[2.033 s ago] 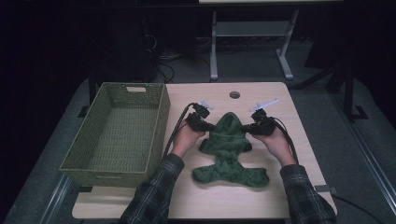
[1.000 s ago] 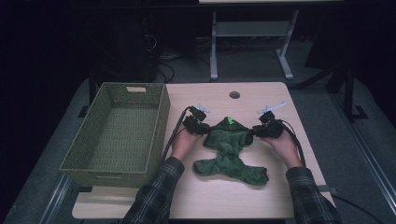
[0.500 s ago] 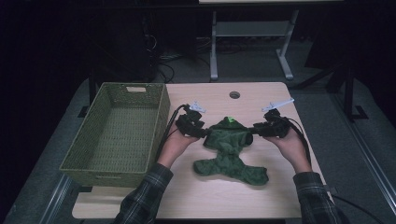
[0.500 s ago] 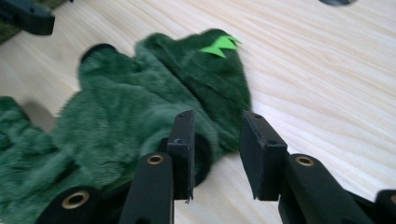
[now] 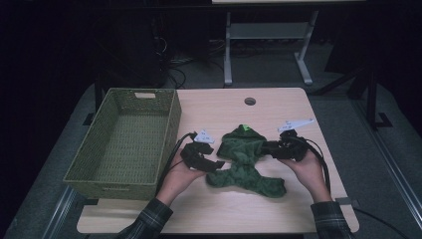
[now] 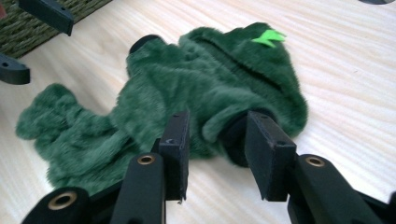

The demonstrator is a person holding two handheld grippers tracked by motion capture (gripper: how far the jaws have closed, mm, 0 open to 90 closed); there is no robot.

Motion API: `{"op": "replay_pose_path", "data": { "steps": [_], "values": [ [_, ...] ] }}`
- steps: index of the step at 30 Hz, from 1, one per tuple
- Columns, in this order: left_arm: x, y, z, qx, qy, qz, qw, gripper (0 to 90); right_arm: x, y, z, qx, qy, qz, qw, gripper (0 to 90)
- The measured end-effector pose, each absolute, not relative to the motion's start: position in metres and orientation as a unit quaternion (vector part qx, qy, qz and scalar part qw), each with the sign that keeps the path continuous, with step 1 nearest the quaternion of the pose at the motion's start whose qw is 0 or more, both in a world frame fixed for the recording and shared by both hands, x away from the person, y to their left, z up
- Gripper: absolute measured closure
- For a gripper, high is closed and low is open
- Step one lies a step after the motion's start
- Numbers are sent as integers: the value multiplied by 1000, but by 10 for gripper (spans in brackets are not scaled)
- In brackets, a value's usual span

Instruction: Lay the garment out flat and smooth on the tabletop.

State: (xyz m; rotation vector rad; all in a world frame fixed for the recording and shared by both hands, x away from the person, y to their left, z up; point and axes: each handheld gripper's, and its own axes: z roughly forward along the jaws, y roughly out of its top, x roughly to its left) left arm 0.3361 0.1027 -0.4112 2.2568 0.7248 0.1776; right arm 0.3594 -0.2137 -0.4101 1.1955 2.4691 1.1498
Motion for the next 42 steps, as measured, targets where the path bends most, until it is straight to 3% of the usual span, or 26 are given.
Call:
{"op": "replay_pose_path", "data": {
  "steps": [14,24,33,42],
  "values": [
    [282,124,-438,877,289,99,372,150,331,-201,-416,379,836,389,82,580],
    [264,127,-459,887,283,106,349,129,317,-183,-414,357,841,403,62,598],
    [256,128,-469,895,278,112,330,129,309,-159,-417,328,847,414,53,668],
    [252,134,-474,887,270,113,358,128,301,-117,-417,284,861,420,35,687]
  ]
}}
